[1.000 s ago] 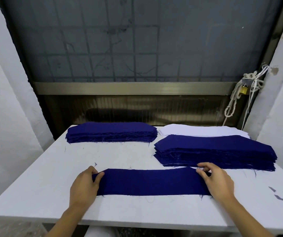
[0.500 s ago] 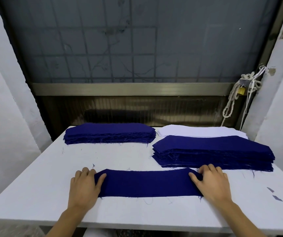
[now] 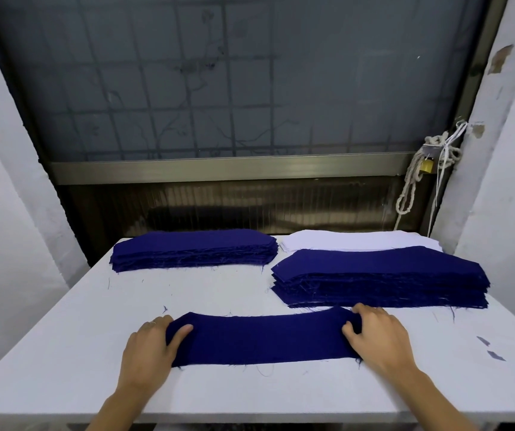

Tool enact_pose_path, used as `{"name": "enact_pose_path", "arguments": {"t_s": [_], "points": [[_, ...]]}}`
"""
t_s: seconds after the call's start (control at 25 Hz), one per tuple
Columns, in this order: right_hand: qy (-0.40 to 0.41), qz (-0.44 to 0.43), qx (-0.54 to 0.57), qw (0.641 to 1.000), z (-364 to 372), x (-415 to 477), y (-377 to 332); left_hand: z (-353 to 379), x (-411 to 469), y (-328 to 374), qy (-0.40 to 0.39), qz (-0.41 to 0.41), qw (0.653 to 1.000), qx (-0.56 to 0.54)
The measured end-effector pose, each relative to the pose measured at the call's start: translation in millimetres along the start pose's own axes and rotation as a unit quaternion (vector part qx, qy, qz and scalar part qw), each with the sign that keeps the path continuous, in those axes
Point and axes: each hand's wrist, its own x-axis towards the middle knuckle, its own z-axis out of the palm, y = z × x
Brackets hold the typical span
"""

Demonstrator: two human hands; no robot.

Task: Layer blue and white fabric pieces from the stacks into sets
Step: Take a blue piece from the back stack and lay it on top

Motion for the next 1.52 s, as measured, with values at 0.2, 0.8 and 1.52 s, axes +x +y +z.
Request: {"name": "enact_pose_path", "arguments": {"t_s": [0.2,0.8,1.52], "points": [[-0.007,0.007,0.054,0.998,-5.3,-2.4,1.7,0.6,-1.5,-2.6,-0.047,-0.023,0.993,-0.110],[0.089,0.089,0.264,0.956,-108.4,117.5,117.8,-23.4,121.1,186.4,-0.087,0.032,0.955,-0.282],[0.046,0.121,-0.030,0.991,-68.8,160.6,192.6,93.3,132.7,252.1,-0.151,0.007,0.988,-0.021]]}}
